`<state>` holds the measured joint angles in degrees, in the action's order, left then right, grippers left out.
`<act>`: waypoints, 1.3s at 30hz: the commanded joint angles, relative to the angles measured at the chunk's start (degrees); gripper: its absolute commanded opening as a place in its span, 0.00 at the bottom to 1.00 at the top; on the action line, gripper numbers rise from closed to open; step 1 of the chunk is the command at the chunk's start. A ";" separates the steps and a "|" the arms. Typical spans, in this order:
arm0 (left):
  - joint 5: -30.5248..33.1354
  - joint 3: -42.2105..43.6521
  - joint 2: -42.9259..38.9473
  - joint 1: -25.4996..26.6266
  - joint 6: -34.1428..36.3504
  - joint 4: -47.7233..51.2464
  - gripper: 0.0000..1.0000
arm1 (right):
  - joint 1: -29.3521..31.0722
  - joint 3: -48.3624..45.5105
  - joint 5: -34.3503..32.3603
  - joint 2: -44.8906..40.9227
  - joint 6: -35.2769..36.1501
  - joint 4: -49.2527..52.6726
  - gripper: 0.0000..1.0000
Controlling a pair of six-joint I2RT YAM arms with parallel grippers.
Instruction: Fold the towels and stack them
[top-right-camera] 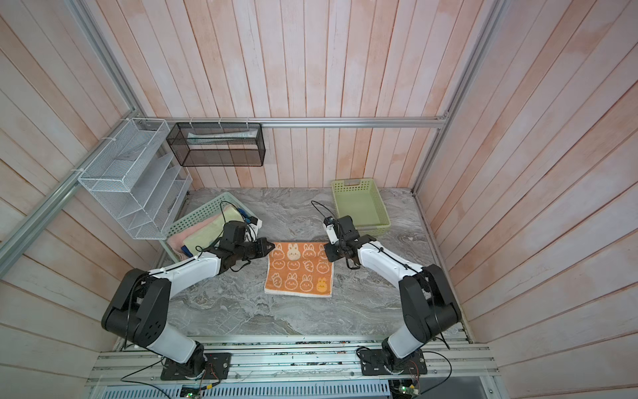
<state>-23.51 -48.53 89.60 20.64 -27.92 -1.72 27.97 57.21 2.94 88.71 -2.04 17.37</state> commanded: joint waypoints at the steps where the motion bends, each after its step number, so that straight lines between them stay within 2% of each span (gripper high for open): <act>1: 1.70 4.38 -2.99 0.57 0.85 -2.89 0.00 | 0.38 -3.91 3.82 -3.02 -2.98 1.25 0.00; 3: 2.57 7.51 -4.52 0.89 0.01 -4.43 0.03 | 0.40 -6.57 7.20 -5.04 -4.65 1.53 0.00; 8: 3.32 14.75 -9.97 2.20 -1.78 -7.40 0.22 | 1.42 -13.16 14.14 -12.46 -9.08 2.07 0.22; 11: 4.35 18.06 -13.75 2.69 -2.12 -6.51 0.29 | 1.77 -16.26 17.11 -18.13 -12.37 2.67 0.30; 13: 5.09 19.93 -16.56 2.73 -2.39 -5.29 0.32 | 1.78 -17.86 16.96 -21.55 -14.77 3.23 0.32; 17: 6.88 22.41 -20.97 2.62 -2.98 -2.33 0.35 | 1.44 -20.47 11.34 -25.49 -21.21 3.35 0.35; 21: 6.27 21.29 -20.68 2.46 -4.28 1.36 0.40 | 0.51 -20.43 12.20 -22.96 -24.95 2.97 0.37; 26: 3.07 18.54 -16.32 2.17 -8.14 5.45 0.43 | 0.70 -18.39 18.59 -15.24 -25.70 4.15 0.39; 31: 1.84 18.85 -13.66 2.12 -11.46 5.20 0.46 | 2.65 -19.01 19.46 -12.20 -27.16 3.56 0.39; 39: 0.38 18.23 -9.00 2.14 -11.12 2.47 0.45 | 3.13 -18.80 19.15 -9.49 -27.58 2.27 0.37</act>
<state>-22.11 -28.67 79.31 23.03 -38.85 2.39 30.72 37.58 22.00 78.02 -29.02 19.42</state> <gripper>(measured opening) 0.452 0.374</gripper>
